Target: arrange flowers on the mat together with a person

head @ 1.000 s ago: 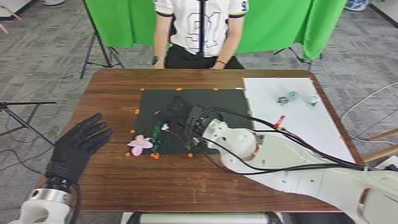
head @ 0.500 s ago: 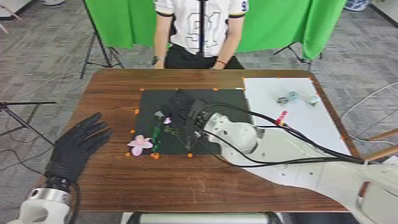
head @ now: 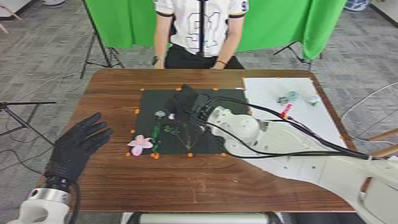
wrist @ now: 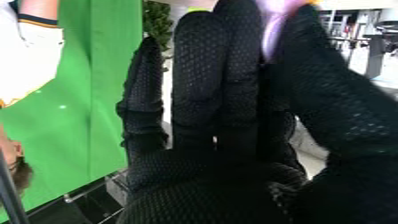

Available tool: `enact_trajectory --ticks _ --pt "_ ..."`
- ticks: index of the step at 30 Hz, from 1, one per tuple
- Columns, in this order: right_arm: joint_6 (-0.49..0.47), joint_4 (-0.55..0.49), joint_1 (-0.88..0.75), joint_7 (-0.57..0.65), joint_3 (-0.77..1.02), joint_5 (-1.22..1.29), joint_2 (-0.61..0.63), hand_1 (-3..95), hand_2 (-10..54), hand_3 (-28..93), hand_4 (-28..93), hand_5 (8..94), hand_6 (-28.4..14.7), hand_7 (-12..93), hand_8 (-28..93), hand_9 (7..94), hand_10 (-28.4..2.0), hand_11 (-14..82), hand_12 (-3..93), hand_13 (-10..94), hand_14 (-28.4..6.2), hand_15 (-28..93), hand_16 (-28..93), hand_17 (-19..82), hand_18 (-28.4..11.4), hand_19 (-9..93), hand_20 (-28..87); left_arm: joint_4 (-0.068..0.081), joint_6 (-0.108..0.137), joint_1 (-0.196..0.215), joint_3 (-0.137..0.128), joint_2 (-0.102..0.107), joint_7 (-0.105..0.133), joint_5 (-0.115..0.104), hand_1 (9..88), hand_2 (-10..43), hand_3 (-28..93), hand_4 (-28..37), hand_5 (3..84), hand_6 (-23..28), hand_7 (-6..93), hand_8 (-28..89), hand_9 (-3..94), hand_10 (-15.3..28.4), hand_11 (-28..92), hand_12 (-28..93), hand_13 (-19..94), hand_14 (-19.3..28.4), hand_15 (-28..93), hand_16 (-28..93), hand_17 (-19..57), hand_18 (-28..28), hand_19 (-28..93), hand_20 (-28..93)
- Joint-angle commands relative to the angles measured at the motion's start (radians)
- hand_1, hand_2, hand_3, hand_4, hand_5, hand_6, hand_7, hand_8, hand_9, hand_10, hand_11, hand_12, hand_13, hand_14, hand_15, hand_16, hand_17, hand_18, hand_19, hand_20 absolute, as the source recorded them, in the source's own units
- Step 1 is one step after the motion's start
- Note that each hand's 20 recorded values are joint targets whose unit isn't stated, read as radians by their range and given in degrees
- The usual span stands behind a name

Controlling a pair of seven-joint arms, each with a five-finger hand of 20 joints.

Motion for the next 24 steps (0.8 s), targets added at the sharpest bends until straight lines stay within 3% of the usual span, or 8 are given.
enact_trajectory --ticks 1,16,22,24 --pt "-0.008 -0.016 0.004 0.003 0.030 -0.016 0.006 39.1 -9.5 80 -28 61.1 4.1 51 -6 71.5 -6.4 31.0 44.3 64 -4.4 63 26 26 -15.4 67 43 0.004 0.000 0.013 -0.001 -0.005 -0.008 0.001 22.9 -0.4 73 -23.1 37.3 3.4 18.7 -9 33.3 13.3 24 17 31 16.0 29 2 -3.9 24.2 47 6" --pt "-0.046 -0.079 -0.044 -0.009 0.111 -0.038 0.037 35.5 -9.5 81 -28 60.7 3.9 48 -6 68.9 -7.3 35.6 37.1 63 -5.0 61 25 25 -15.9 66 43 0.000 0.004 0.021 -0.002 -0.003 0.001 -0.002 22.9 -0.4 73 -23.2 37.3 3.4 18.9 -9 33.4 13.4 24 17 31 15.9 28 2 -4.0 24.2 47 6" --pt "-0.081 -0.259 -0.251 -0.022 0.417 0.011 0.157 33.9 -9.0 83 -28 60.3 3.6 45 -5 67.5 -7.4 36.4 33.4 62 -5.5 59 24 24 -16.0 66 43 -0.009 0.011 0.038 -0.005 -0.018 0.012 -0.004 22.9 -0.4 73 -23.2 37.3 3.4 18.9 -9 33.3 13.4 24 17 31 16.0 29 2 -4.0 24.3 47 6" --pt "-0.140 -0.316 -0.352 -0.054 0.586 0.072 0.196 33.0 -4.5 85 -28 59.3 3.1 43 -5 66.4 -8.0 35.0 32.0 61 -5.8 57 24 24 -16.2 65 42 -0.013 0.021 0.051 -0.012 -0.021 0.019 -0.007 22.9 -0.4 73 -23.2 37.2 3.4 18.9 -9 33.3 13.4 24 17 31 16.0 29 2 -3.9 24.2 47 6"
